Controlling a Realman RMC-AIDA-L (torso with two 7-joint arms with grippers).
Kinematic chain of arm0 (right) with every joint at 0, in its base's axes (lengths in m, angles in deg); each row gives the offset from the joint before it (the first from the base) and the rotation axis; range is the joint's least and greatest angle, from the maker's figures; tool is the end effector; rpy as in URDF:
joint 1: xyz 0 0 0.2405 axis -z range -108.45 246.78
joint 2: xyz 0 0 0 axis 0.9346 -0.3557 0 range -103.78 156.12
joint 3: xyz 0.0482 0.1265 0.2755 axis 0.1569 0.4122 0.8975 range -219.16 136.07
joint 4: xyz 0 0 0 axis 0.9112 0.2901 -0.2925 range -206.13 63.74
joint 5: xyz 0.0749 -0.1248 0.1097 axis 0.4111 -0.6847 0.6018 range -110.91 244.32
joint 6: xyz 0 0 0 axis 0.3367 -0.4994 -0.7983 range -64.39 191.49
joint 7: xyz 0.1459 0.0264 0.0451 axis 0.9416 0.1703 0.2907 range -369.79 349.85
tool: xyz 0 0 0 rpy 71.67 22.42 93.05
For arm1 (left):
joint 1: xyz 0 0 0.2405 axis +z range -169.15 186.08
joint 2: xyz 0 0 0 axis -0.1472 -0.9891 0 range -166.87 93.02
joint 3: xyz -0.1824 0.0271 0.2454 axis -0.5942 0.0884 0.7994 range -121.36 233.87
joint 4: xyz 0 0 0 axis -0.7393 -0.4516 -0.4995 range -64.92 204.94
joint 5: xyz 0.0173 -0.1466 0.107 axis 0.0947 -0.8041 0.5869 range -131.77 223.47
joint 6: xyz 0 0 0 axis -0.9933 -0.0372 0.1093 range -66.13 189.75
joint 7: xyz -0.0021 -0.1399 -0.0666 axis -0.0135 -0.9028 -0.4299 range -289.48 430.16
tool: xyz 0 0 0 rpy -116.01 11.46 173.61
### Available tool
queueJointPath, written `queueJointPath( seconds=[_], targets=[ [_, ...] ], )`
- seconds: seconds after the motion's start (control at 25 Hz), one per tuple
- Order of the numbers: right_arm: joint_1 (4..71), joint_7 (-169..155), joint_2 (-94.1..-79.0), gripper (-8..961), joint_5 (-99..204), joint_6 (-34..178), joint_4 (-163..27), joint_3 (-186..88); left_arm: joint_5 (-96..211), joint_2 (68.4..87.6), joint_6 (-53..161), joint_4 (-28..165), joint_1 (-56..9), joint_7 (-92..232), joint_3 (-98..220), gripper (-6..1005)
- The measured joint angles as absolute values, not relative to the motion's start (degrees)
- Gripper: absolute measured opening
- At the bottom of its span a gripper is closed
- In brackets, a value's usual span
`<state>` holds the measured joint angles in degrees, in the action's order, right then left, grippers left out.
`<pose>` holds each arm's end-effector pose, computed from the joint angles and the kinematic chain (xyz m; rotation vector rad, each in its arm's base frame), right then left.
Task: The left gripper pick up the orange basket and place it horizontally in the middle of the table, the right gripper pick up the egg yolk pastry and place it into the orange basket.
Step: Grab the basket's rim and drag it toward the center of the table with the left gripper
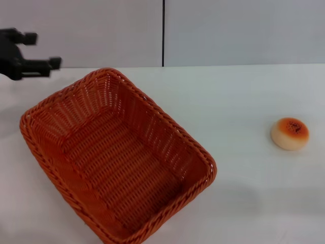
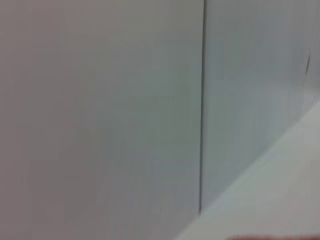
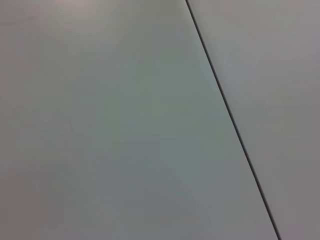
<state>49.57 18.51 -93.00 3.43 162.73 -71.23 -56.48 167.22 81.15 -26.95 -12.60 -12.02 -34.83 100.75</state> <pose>0.3462 0.2822 0.0412 -1.3453 0.4165 1.1541 -0.2777 0.3344 0.0747 -2.4599 -0.5307 -0.2456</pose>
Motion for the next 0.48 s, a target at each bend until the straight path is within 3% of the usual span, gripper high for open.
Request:
queueJointPath(
  seconds=[0.48],
  targets=[
    [50.18, 18.73, -92.95, 453, 3.43, 165.91, -72.10, -56.48, 192.56, 81.61, -33.50, -21.55, -20.51, -48.76, 115.45, 802]
  ],
)
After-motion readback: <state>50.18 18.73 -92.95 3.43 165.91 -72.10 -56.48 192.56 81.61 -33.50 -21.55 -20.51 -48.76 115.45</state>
